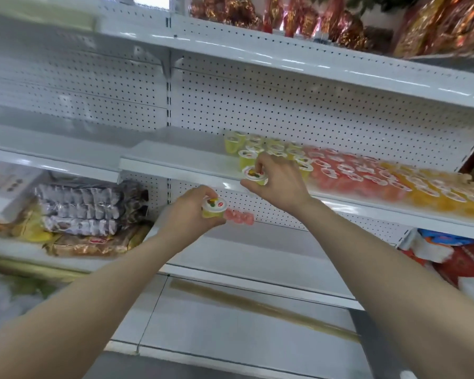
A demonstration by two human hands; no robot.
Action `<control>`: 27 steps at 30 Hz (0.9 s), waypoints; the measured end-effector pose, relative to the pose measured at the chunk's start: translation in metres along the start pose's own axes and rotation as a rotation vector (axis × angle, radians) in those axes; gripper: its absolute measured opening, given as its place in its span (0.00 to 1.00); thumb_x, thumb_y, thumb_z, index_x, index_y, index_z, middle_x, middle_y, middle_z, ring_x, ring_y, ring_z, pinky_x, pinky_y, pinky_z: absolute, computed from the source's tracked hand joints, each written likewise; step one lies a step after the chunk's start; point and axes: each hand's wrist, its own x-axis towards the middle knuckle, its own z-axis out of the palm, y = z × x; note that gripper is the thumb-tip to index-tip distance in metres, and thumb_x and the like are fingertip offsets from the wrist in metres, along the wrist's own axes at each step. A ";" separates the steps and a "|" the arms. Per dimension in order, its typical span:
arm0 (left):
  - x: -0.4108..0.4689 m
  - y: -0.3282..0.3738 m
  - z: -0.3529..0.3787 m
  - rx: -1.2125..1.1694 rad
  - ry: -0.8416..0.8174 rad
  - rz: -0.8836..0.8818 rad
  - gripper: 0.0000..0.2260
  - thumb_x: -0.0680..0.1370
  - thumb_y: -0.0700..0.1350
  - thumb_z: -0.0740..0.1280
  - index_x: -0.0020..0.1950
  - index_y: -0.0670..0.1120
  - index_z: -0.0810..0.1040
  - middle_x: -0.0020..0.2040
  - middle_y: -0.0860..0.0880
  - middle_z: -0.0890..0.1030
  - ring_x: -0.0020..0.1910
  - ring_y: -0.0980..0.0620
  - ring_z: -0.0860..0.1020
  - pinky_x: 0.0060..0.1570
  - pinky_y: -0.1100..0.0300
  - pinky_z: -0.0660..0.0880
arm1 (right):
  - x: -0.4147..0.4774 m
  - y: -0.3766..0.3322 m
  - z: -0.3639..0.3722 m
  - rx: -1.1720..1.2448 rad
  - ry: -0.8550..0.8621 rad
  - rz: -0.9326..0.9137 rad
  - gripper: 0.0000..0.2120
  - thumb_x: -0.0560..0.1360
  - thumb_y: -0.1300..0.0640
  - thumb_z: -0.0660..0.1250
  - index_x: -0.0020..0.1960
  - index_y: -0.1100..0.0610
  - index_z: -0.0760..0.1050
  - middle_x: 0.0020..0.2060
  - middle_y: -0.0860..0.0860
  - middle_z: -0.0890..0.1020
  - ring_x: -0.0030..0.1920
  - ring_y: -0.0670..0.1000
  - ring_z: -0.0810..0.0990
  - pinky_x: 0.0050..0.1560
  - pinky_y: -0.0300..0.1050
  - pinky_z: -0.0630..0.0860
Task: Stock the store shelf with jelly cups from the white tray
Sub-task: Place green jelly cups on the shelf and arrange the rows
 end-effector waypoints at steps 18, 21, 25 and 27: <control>0.147 -0.047 -0.022 0.023 0.102 -0.028 0.22 0.67 0.54 0.78 0.56 0.52 0.75 0.53 0.54 0.79 0.50 0.51 0.77 0.51 0.52 0.75 | 0.165 0.017 0.090 -0.322 -0.377 0.132 0.15 0.75 0.38 0.63 0.49 0.49 0.73 0.51 0.57 0.80 0.62 0.58 0.71 0.62 0.56 0.66; 0.157 -0.046 -0.017 0.020 0.095 -0.025 0.22 0.67 0.53 0.78 0.56 0.52 0.75 0.53 0.54 0.79 0.50 0.52 0.77 0.51 0.52 0.75 | 0.167 0.024 0.093 -0.315 -0.391 0.151 0.15 0.74 0.36 0.63 0.46 0.48 0.69 0.51 0.55 0.80 0.62 0.58 0.70 0.64 0.57 0.65; 0.165 -0.037 -0.007 0.016 0.062 -0.009 0.21 0.67 0.53 0.78 0.55 0.51 0.75 0.51 0.54 0.78 0.49 0.51 0.77 0.49 0.52 0.75 | 0.170 0.030 0.087 -0.219 -0.447 0.178 0.18 0.75 0.33 0.60 0.44 0.48 0.68 0.49 0.52 0.79 0.60 0.56 0.70 0.61 0.57 0.65; 0.168 -0.032 0.000 0.004 0.048 -0.006 0.21 0.66 0.53 0.79 0.54 0.51 0.75 0.50 0.54 0.79 0.48 0.51 0.77 0.48 0.53 0.74 | 0.171 0.034 0.085 -0.141 -0.406 0.199 0.17 0.76 0.34 0.58 0.44 0.47 0.71 0.49 0.51 0.78 0.58 0.56 0.71 0.59 0.56 0.65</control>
